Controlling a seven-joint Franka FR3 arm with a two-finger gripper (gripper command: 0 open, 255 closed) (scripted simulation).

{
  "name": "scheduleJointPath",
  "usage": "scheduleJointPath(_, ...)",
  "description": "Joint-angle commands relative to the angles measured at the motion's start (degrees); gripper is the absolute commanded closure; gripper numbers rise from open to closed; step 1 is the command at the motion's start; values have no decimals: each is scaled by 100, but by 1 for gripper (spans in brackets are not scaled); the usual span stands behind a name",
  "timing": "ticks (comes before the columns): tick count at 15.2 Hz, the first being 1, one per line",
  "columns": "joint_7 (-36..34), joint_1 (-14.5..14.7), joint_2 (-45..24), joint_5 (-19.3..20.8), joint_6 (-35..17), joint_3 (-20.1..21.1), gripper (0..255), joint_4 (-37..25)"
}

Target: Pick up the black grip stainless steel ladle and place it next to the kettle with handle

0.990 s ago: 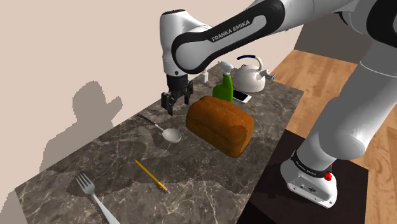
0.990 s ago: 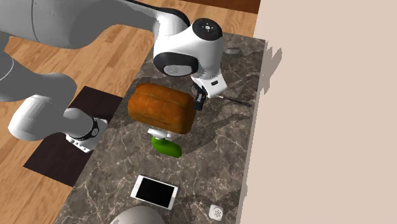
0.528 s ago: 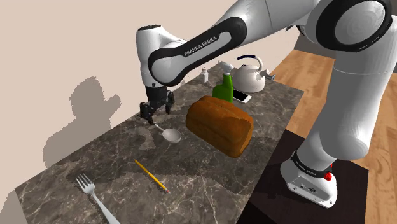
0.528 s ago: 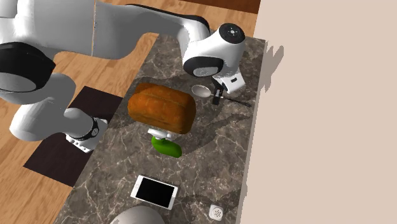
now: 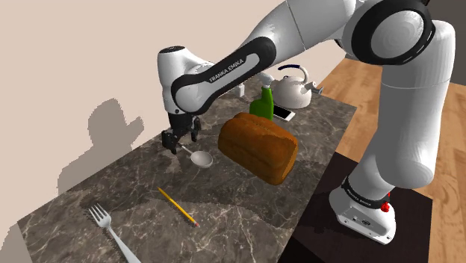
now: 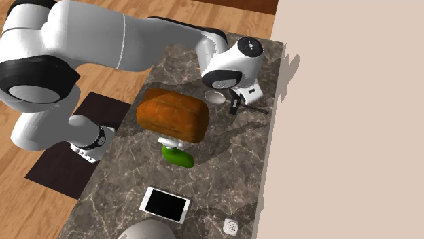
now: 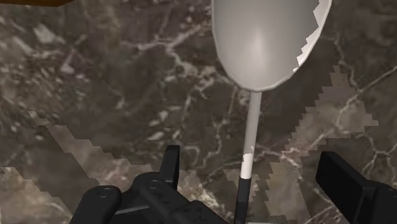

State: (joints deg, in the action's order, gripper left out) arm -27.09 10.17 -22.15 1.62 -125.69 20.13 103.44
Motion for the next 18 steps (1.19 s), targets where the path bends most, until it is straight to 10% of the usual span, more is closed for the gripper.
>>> scheduleJointPath(1, -13, 16, -77, 26, -84, -11, 0, 7)
scheduleJointPath(8, -12, 16, -77, 26, -83, -11, 0, 5)
scheduleJointPath(9, -12, 16, -77, 26, -83, -11, 255, 5)
scheduleJointPath(18, -13, 16, -77, 27, -83, -11, 255, 5)
